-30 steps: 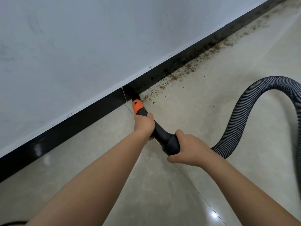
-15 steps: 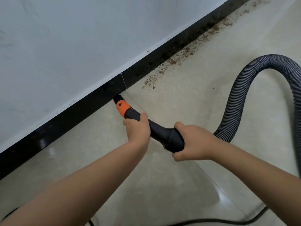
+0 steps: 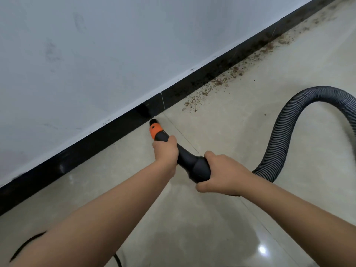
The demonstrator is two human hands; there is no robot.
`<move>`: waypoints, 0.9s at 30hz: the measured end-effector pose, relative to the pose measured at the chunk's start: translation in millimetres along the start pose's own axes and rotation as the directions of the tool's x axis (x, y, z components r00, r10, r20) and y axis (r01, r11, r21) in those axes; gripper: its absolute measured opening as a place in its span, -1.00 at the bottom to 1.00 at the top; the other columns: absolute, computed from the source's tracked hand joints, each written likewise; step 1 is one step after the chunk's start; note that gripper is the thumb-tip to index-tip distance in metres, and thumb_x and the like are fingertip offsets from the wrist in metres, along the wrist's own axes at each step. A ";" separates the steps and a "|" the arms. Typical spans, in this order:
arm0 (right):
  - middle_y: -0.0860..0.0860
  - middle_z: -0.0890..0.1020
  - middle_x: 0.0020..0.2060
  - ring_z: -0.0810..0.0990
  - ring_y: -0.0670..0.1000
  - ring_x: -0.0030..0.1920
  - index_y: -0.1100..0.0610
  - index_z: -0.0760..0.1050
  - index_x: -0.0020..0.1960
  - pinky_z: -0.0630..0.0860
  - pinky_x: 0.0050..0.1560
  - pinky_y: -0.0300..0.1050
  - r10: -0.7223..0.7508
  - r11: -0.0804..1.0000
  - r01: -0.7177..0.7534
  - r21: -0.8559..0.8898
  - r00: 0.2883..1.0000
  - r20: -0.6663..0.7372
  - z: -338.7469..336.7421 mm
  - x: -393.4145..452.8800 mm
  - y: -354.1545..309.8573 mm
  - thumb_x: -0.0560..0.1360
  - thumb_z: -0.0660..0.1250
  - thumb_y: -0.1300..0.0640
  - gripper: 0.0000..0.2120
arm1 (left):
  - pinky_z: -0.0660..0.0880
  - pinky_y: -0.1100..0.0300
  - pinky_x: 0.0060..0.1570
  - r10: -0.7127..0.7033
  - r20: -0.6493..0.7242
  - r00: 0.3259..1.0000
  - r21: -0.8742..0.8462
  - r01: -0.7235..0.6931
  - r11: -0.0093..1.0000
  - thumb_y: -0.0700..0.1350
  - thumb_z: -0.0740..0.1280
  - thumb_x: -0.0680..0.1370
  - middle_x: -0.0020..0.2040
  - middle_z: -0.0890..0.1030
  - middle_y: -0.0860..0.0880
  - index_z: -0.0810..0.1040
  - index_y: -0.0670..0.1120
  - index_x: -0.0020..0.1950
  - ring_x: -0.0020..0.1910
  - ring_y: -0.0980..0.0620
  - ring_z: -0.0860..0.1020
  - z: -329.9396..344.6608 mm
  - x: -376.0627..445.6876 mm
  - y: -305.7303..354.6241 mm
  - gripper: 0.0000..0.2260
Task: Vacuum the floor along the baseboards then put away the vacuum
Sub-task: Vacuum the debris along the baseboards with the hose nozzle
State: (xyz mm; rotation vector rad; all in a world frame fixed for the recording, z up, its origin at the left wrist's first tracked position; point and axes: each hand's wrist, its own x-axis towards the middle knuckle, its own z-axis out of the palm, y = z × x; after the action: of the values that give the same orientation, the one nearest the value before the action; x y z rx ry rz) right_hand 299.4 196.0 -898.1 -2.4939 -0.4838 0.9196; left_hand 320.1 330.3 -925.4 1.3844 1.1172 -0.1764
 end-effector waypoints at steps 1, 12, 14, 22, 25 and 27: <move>-0.07 0.44 -0.25 0.45 -0.10 -0.32 0.04 0.22 -0.13 0.38 -0.40 -0.19 0.021 1.000 -0.021 0.013 1.000 -0.005 -4.0 -1.8 3.0 0.32 0.41 -0.04 -0.62 | 0.44 -0.08 0.21 0.003 0.024 1.000 0.001 -0.003 1.000 -0.06 0.16 0.59 0.25 0.42 -0.19 0.16 -0.17 0.42 0.17 -0.17 0.44 5.9 -1.4 2.8 -0.57; -0.06 0.61 -0.26 0.59 -0.12 -0.34 0.05 0.39 -0.06 0.52 -0.34 -0.23 -0.041 0.992 0.021 0.127 0.987 0.152 -24.4 -12.5 11.3 0.30 0.46 0.10 -0.69 | 0.38 -0.07 0.27 -0.081 -0.134 0.988 -0.126 0.064 0.990 -0.06 0.20 0.59 0.30 0.39 -0.21 0.12 -0.20 0.42 0.24 -0.21 0.42 5.9 -23.1 -9.5 -0.52; -0.08 0.61 -0.25 0.59 -0.14 -0.31 0.02 0.40 -0.08 0.53 -0.31 -0.26 -0.094 0.988 0.066 0.139 0.973 0.209 -16.1 -9.2 5.0 0.30 0.47 0.11 -0.70 | 0.37 -0.10 0.28 -0.123 -0.198 0.973 -0.146 0.094 0.985 -0.04 0.20 0.59 0.32 0.37 -0.24 0.11 -0.20 0.43 0.25 -0.23 0.41 -12.3 -22.3 -19.5 -0.50; -0.11 0.57 -0.34 0.55 -0.15 -0.38 -0.02 0.32 -0.16 0.46 -0.39 -0.30 -0.201 0.973 0.164 0.161 0.946 0.253 26.9 23.2 -43.5 0.30 0.46 0.10 -0.69 | 0.35 -0.06 0.28 -0.105 -0.355 0.929 -0.129 0.062 0.990 -0.04 0.16 0.60 0.33 0.36 -0.25 0.12 -0.22 0.43 0.27 -0.23 0.39 -71.1 0.9 -20.3 -0.52; -0.10 0.58 -0.35 0.55 -0.15 -0.41 0.00 0.32 -0.16 0.43 -0.42 -0.31 -0.189 0.970 0.144 0.198 0.954 0.232 32.4 30.5 -55.2 0.29 0.46 0.11 -0.69 | 0.36 -0.08 0.27 -0.096 -0.335 0.937 -0.148 0.049 0.988 -0.04 0.16 0.61 0.31 0.37 -0.23 0.12 -0.20 0.43 0.26 -0.22 0.40 -79.9 10.2 -12.4 -0.53; -0.09 0.58 -0.35 0.55 -0.16 -0.41 0.00 0.32 -0.15 0.43 -0.42 -0.31 -0.170 0.973 0.126 0.194 0.959 0.228 30.7 30.7 -54.5 0.30 0.46 0.11 -0.69 | 0.37 -0.08 0.27 -0.088 -0.308 0.947 -0.152 0.043 0.987 -0.05 0.15 0.61 0.31 0.37 -0.22 0.10 -0.20 0.44 0.26 -0.22 0.40 -79.1 10.9 -10.2 -0.53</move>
State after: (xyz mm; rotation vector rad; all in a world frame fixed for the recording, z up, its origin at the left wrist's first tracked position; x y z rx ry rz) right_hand 291.4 264.7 -907.4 -2.1633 -0.6296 1.1604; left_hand 277.9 398.7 -923.9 1.2740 1.4131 0.0802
